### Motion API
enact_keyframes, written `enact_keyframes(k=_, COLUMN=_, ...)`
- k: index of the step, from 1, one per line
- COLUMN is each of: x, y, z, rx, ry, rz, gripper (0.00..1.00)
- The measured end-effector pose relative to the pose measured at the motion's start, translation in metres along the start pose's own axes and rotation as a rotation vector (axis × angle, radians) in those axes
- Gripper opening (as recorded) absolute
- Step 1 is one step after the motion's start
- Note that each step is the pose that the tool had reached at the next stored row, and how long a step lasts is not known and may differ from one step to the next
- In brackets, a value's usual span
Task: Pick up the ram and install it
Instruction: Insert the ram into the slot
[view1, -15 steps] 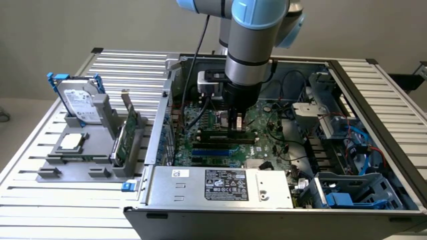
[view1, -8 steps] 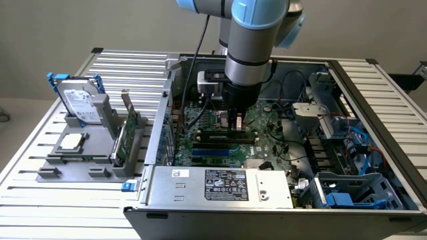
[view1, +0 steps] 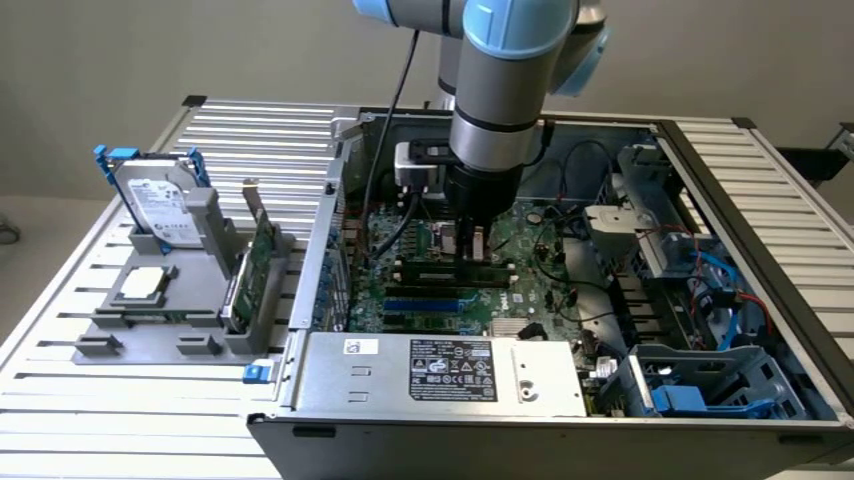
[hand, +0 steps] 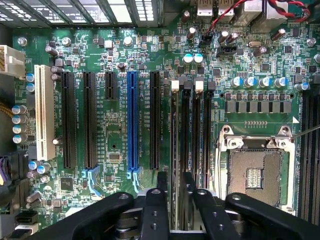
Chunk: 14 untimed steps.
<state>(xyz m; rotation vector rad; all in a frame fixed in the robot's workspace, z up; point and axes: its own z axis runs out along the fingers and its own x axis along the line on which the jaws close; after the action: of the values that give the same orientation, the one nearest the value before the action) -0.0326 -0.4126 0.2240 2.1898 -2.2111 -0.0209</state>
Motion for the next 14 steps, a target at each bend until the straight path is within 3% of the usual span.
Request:
enact_keyframes(k=3, x=0.000, y=0.0003, z=-0.0054, rx=-0.0033, ry=-0.0042, rz=0.000, gripper=0.39)
enact_keyframes(k=9, x=0.000, y=0.0042, z=-0.0162, rx=-0.0130, ry=-0.0127, rz=0.000, gripper=0.39)
enact_keyframes(k=12, x=0.000, y=0.0071, z=-0.0190, rx=-0.0202, ry=-0.0259, rz=0.003, gripper=0.31)
enact_keyframes(k=13, x=0.000, y=0.0080, z=-0.0196, rx=-0.0224, ry=-0.0290, rz=0.004, gripper=0.19)
enact_keyframes(k=14, x=0.000, y=0.0087, z=-0.0202, rx=-0.0248, ry=-0.0327, rz=0.006, gripper=0.19)
